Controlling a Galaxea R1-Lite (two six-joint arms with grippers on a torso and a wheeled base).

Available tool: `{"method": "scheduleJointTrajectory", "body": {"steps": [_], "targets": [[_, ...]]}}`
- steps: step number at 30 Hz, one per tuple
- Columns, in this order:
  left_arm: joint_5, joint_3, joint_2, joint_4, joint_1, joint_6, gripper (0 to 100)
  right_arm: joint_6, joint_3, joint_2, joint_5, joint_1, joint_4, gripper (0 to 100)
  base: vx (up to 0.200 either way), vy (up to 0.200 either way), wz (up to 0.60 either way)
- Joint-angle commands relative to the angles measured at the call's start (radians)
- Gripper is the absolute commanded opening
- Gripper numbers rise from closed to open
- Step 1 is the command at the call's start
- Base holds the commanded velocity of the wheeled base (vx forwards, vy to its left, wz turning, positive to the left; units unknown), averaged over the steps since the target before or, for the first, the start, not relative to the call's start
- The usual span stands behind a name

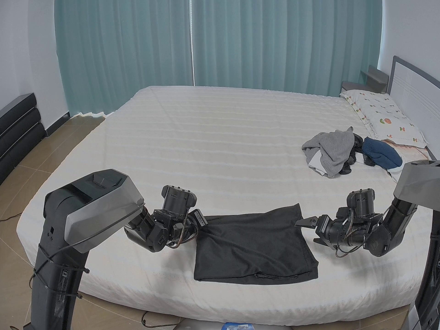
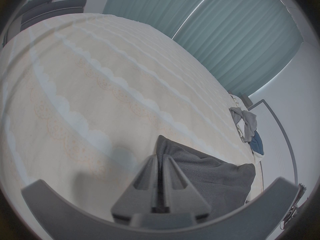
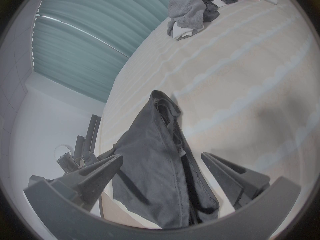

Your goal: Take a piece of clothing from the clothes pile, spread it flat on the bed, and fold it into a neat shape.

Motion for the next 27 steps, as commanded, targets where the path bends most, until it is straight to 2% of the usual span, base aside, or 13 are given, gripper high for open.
{"method": "scheduleJointTrajectory", "body": {"steps": [1, 5, 6, 9, 14, 18, 25, 26, 27], "targets": [[0.001, 0.002, -0.005, -0.005, 0.002, -0.006, 100, -0.015, 0.036, -0.026, 0.001, 0.013, -0.001, 100, 0.000, 0.000, 0.00], [0.001, 0.010, -0.010, -0.021, 0.005, -0.026, 100, -0.020, 0.044, -0.041, 0.003, 0.016, 0.002, 100, 0.000, 0.000, 0.00], [0.003, 0.022, -0.024, -0.071, 0.013, -0.068, 100, -0.023, 0.067, -0.062, 0.006, 0.030, 0.001, 100, 0.000, 0.000, 0.00], [0.001, 0.057, -0.056, -0.128, 0.035, -0.112, 100, -0.049, 0.102, -0.079, 0.018, 0.053, 0.001, 100, 0.000, 0.000, 0.00], [0.001, 0.074, -0.079, -0.133, 0.058, -0.124, 100, -0.110, 0.136, -0.061, 0.024, 0.074, 0.001, 100, 0.000, 0.000, 0.00], [-0.002, 0.076, -0.094, -0.151, 0.065, -0.190, 100, -0.123, 0.147, -0.047, 0.024, 0.091, 0.001, 100, 0.000, 0.000, 0.00], [-0.002, 0.076, -0.093, -0.153, 0.067, -0.195, 100, -0.129, 0.145, -0.024, 0.023, 0.094, 0.001, 100, 0.000, 0.000, 0.00], [-0.002, 0.076, -0.093, -0.153, 0.067, -0.195, 100, -0.133, 0.147, -0.023, 0.023, 0.094, 0.001, 0, 0.000, 0.000, 0.00], [-0.002, 0.076, -0.091, -0.153, 0.067, -0.195, 100, -0.142, 0.148, -0.023, 0.021, 0.094, 0.001, 0, 0.000, 0.000, 0.00]]}}
